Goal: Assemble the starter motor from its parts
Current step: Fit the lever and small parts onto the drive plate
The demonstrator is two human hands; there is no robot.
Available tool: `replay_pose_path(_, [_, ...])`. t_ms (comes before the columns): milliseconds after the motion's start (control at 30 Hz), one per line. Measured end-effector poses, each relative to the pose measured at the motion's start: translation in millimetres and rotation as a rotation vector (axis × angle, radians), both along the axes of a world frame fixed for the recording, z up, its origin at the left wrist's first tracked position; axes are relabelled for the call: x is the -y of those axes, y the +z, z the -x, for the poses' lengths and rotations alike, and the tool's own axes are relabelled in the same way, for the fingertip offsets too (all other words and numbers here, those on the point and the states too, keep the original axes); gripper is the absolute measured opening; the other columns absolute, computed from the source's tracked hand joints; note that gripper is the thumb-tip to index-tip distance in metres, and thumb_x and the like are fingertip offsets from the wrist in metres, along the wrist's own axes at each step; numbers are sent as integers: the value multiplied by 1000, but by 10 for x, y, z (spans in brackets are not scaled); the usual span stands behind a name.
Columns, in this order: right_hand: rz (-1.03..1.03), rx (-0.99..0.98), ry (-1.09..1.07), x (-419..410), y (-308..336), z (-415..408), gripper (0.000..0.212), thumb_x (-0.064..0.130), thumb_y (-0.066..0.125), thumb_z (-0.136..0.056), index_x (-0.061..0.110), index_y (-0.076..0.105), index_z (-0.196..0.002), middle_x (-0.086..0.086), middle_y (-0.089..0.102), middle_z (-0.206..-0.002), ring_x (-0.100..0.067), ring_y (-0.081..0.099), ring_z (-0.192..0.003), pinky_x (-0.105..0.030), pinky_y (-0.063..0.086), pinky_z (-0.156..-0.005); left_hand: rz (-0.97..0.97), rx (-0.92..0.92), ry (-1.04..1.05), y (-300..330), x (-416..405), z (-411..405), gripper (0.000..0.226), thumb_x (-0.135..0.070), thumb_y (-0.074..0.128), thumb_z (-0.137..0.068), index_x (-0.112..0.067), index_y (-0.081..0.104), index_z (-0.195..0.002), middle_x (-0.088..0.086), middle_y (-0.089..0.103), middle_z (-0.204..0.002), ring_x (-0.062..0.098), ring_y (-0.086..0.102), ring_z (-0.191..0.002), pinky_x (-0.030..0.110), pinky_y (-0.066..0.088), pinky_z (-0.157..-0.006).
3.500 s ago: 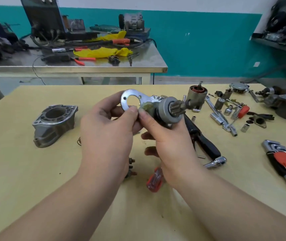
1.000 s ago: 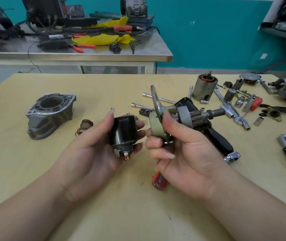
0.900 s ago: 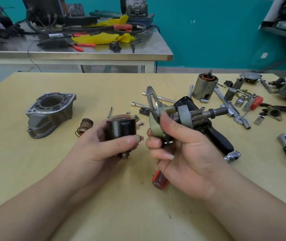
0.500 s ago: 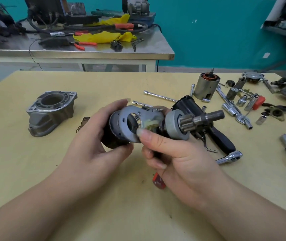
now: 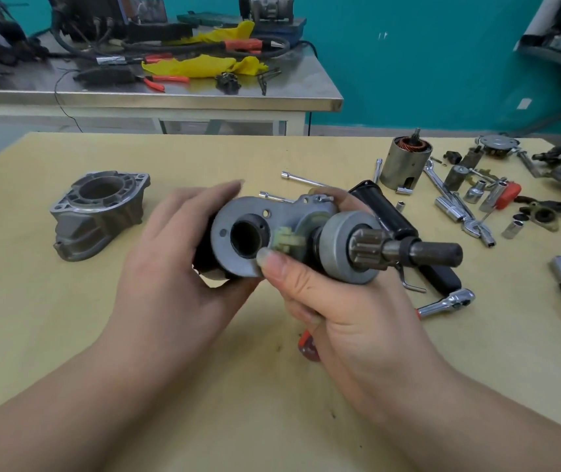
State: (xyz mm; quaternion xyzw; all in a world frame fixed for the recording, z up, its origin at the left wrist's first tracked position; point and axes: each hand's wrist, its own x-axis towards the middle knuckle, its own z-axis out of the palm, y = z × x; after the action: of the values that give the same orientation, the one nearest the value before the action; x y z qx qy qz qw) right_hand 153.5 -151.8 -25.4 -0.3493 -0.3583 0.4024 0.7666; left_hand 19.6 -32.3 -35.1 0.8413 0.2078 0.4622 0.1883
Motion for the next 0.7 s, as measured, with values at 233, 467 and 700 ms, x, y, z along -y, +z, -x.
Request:
replay_pose_path(233, [36, 55, 22, 18, -5, 10, 63, 0, 83, -84, 5, 47, -136, -10, 68, -104, -9, 67, -81, -18, 52, -68, 84, -9, -50, 65, 38, 48, 53, -52, 75, -77, -35, 51, -121, -36, 64, -107, -9, 63, -92, 0, 44, -72])
replay_pose_path(467, [105, 90, -10, -14, -65, 39, 70, 9, 88, -77, 14, 49, -135, -7, 64, -106, -10, 61, -82, -28, 48, -75, 100, -14, -54, 90, 62, 35, 55, -49, 71, -73, -53, 37, -116, -40, 58, -113, -3, 64, -95, 11, 50, -71])
replay_pose_path(700, [88, 61, -13, -35, -70, 29, 68, 2, 85, -80, 5, 46, -136, -3, 66, -97, -2, 62, -73, -16, 48, -64, 24, -52, -8, 43, 47, 24, 52, -52, 69, -78, -42, 43, -122, -52, 51, -109, -4, 61, -94, 14, 50, -69])
